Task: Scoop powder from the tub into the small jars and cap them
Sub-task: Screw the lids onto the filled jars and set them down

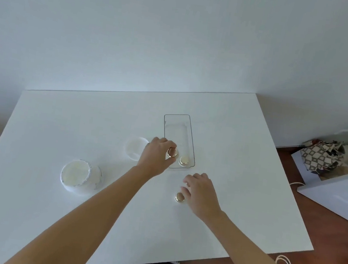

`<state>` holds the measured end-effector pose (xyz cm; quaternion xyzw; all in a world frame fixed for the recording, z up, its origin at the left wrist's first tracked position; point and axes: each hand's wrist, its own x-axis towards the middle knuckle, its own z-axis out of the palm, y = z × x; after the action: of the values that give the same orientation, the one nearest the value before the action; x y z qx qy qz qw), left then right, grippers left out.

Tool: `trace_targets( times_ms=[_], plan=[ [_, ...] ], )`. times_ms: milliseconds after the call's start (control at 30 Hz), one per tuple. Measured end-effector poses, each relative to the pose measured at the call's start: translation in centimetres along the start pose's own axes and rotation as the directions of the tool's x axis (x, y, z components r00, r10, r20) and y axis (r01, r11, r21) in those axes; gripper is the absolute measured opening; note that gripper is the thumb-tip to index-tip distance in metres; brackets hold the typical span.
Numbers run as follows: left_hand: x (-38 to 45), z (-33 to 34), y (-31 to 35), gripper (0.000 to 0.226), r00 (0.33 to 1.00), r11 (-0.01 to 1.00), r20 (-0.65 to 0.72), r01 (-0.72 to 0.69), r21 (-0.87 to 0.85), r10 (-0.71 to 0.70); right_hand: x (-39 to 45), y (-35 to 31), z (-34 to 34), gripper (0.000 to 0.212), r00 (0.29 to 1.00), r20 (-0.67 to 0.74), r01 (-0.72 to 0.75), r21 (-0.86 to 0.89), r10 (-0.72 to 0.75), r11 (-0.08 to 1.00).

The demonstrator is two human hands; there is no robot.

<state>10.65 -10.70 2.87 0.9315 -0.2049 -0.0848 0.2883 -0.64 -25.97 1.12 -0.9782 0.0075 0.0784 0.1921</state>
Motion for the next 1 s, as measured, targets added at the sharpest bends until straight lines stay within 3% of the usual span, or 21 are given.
trace_targets(
  times_ms=[300, 633, 1000],
  plan=[
    [3.0, 1.5, 0.2, 0.023, 0.974, 0.884, 0.216, -0.043, 0.465, -0.067, -1.1, -0.7, 2.3, 0.044, 0.984, 0.169, -0.056, -0.033, 0.061, 0.998],
    [4.0, 2.3, 0.5, 0.022, 0.944, 0.871, 0.303, -0.034, 0.491, -0.133, -0.9, -0.7, 3.2, 0.040, 0.982, 0.183, -0.037, -0.071, 0.050, 0.997],
    [4.1, 2.0, 0.4, 0.021, 0.946, 0.856, 0.313, -0.089, 0.510, -0.088, -0.5, -0.4, 3.0, 0.025, 0.980, 0.198, 0.000, -0.130, 0.026, 0.992]
  ],
)
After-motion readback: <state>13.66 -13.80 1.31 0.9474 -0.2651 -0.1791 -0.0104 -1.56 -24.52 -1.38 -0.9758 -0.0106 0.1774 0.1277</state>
